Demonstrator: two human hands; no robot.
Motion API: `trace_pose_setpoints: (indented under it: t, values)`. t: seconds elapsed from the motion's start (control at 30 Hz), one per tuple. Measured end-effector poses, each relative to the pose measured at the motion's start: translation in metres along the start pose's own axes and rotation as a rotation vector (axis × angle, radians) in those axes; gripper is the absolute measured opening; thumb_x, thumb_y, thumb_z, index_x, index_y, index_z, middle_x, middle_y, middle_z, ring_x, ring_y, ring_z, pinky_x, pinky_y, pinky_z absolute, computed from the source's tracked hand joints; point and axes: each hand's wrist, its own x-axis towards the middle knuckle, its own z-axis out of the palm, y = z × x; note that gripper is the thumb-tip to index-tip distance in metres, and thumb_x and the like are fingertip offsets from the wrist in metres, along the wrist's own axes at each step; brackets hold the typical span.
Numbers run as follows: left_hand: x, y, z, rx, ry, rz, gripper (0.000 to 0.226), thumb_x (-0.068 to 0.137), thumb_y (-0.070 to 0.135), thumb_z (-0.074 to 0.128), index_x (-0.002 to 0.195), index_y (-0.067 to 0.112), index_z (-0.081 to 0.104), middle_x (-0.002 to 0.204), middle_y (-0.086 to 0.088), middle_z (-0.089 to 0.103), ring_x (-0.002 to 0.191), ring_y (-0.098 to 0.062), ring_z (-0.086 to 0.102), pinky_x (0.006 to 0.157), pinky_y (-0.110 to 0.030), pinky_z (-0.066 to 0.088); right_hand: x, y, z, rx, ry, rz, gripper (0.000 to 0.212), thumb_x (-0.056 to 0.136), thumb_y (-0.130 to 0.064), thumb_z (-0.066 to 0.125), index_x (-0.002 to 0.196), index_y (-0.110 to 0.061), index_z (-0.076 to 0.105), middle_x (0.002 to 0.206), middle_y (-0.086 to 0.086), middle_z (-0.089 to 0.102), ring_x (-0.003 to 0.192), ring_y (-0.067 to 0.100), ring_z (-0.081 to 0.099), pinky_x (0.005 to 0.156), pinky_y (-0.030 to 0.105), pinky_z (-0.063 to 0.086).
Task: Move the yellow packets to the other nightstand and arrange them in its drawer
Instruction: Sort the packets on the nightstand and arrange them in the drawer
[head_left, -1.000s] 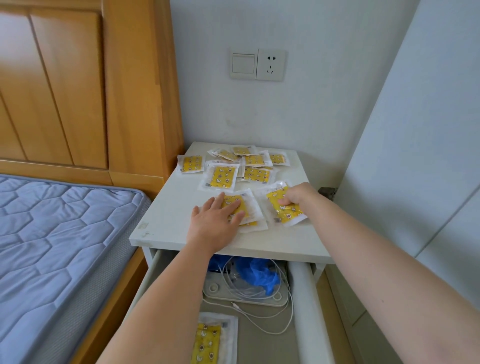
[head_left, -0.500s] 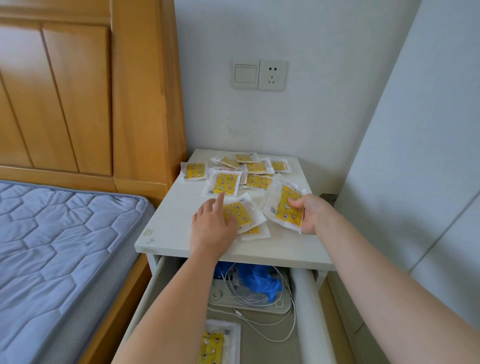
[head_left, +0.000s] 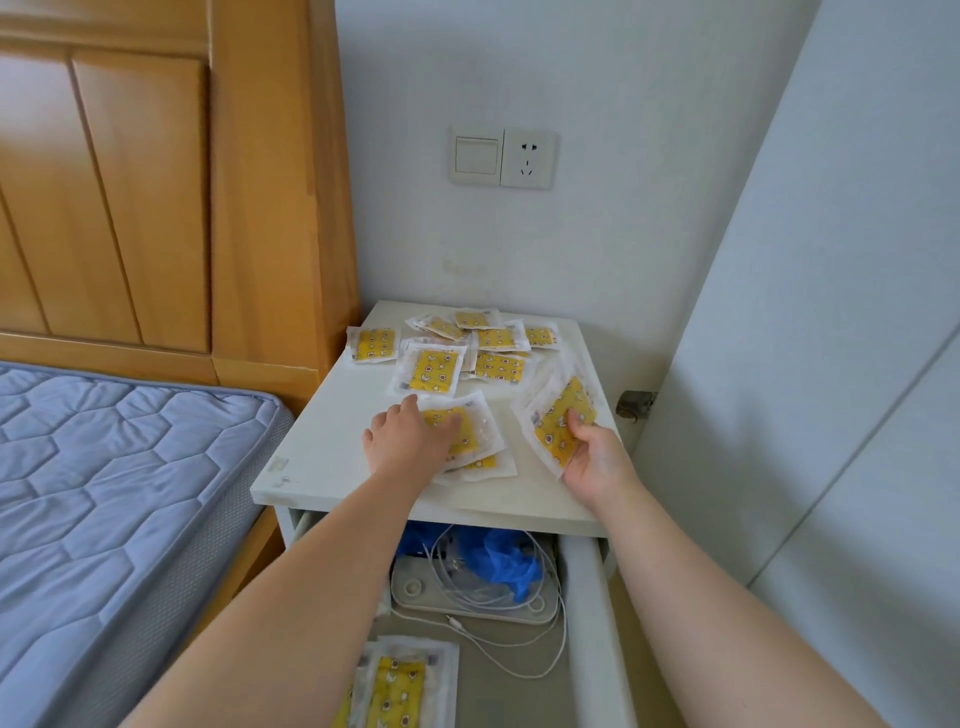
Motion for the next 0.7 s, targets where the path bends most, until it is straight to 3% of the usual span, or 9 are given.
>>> trace_pose_setpoints:
  t: [0.1, 0.23, 0.43, 0.6, 0.7]
  values:
    - [0.001, 0.013, -0.002, 0.069, -0.077, 0.007, 0.070, 0.089, 0.056, 0.050, 0.146, 0.019, 0.031, 0.144, -0.006, 0.041, 0.134, -0.028, 0.032, 0.107, -0.041, 0.030, -0.002, -0.001, 0.000, 0.020, -0.018, 0.022, 0.016, 0.098, -0.010, 0.046, 0.102, -0.010, 0.061, 0.079, 0.010, 0.074, 0.068, 0.024, 0.072, 0.082, 0.046, 0.050]
    - [-0.003, 0.026, -0.002, 0.132, -0.099, 0.010, 0.073, 0.087, 0.054, 0.057, 0.145, 0.019, 0.030, 0.143, -0.007, 0.039, 0.134, -0.028, 0.033, 0.102, -0.040, 0.037, -0.002, -0.003, -0.002, 0.014, -0.051, 0.038, 0.017, 0.099, -0.012, 0.045, 0.100, -0.010, 0.062, 0.079, 0.010, 0.074, 0.068, 0.023, 0.072, 0.087, 0.046, 0.048]
    - [-0.003, 0.043, 0.000, 0.165, -0.151, -0.068, 0.083, 0.084, 0.054, 0.061, 0.147, 0.018, 0.022, 0.142, -0.011, 0.038, 0.130, -0.030, 0.037, 0.100, -0.040, 0.040, 0.001, -0.003, -0.007, -0.009, -0.094, 0.043, 0.019, 0.099, -0.013, 0.045, 0.106, -0.011, 0.062, 0.089, 0.009, 0.074, 0.087, 0.025, 0.069, 0.093, 0.046, 0.047]
    - [0.005, 0.050, -0.006, 0.162, -0.207, -0.115, 0.061, 0.091, 0.026, 0.050, 0.145, 0.013, 0.024, 0.137, -0.015, 0.041, 0.121, -0.031, 0.046, 0.095, -0.037, 0.046, 0.003, -0.003, -0.011, 0.005, -0.138, 0.039, 0.022, 0.098, -0.014, 0.045, 0.112, -0.010, 0.061, 0.101, 0.010, 0.072, 0.104, 0.029, 0.063, 0.100, 0.049, 0.042]
    - [0.006, 0.051, -0.012, 0.156, -0.245, -0.134, 0.065, 0.085, 0.023, 0.058, 0.141, 0.011, 0.028, 0.127, -0.014, 0.049, 0.108, -0.026, 0.055, 0.079, -0.031, 0.051, 0.003, -0.004, -0.011, 0.001, -0.145, 0.031, 0.020, 0.098, -0.014, 0.045, 0.110, -0.011, 0.061, 0.099, 0.009, 0.073, 0.102, 0.028, 0.063, 0.101, 0.049, 0.042]
